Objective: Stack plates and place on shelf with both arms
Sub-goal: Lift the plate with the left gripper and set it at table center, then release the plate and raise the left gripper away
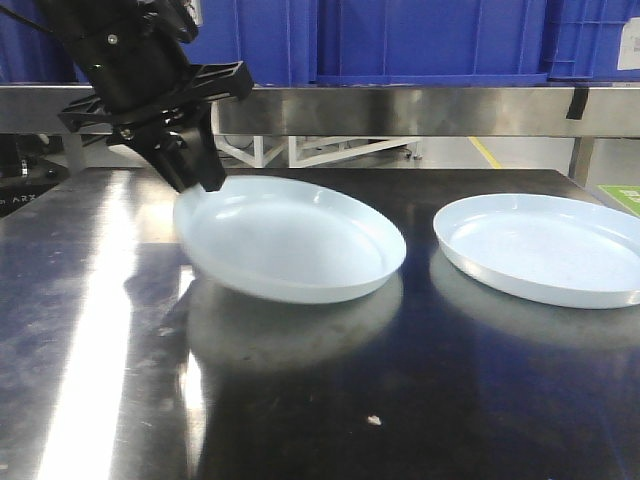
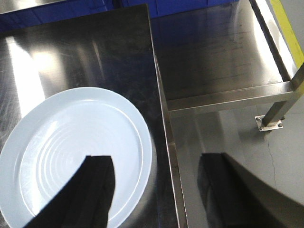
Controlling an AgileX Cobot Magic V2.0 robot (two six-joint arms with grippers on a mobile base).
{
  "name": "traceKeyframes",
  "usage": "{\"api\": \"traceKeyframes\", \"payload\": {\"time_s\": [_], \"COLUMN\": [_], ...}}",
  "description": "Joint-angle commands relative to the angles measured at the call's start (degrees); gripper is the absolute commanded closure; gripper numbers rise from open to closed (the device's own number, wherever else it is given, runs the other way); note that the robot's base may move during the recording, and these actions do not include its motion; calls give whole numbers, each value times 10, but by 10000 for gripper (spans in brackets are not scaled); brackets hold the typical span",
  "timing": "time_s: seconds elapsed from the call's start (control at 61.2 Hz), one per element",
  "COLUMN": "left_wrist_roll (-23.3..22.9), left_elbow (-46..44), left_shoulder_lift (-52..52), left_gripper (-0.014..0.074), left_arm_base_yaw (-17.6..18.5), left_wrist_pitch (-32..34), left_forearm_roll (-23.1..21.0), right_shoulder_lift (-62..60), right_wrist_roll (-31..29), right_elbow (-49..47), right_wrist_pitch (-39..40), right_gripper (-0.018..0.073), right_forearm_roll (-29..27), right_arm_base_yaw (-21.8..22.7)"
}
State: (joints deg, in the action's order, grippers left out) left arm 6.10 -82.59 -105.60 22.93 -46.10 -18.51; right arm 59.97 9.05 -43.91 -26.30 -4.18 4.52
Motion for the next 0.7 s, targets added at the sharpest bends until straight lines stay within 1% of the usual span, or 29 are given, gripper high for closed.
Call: {"api": "traceKeyframes", "payload": {"time_s": [0.0, 0.049, 0.098, 0.278, 0.327, 0.376, 0.424, 0.473, 0.555, 0.604, 0.686], "left_wrist_roll": [0, -1, -1, -2, -2, -2, -2, -2, -2, -2, -5], "left_elbow": [-18, -18, -18, -21, -26, -32, -36, -40, -41, -41, -41], "left_shoulder_lift": [30, 30, 30, 31, 33, 40, 49, 64, 96, 117, 162], "left_gripper": [191, 154, 141, 142, 155, 197, 257, 370, 528, 491, 507], "left_arm_base_yaw": [3, 3, 3, 3, 3, 2, 2, 2, 1, -3, -18], "left_wrist_pitch": [22, 22, 19, 6, -1, -10, -11, -10, 12, 33, 69], "left_forearm_roll": [-8, -8, -8, -8, -8, -8, -7, -7, -6, -6, -6], "right_shoulder_lift": [-7, -7, -7, -7, -7, -7, -7, -7, -7, -7, -7], "right_wrist_roll": [-4, -4, -4, -4, -4, -4, -4, -4, -4, -4, -4], "right_elbow": [-20, -20, -20, -20, -20, -20, -20, -20, -20, -20, -20], "right_wrist_pitch": [43, 43, 43, 43, 43, 43, 43, 43, 43, 43, 43], "right_gripper": [61, 61, 61, 61, 61, 61, 61, 61, 61, 61, 61], "right_forearm_roll": [4, 4, 4, 4, 4, 4, 4, 4, 4, 4, 2], "right_arm_base_yaw": [0, 0, 0, 0, 0, 0, 0, 0, 0, 0, 0]}}
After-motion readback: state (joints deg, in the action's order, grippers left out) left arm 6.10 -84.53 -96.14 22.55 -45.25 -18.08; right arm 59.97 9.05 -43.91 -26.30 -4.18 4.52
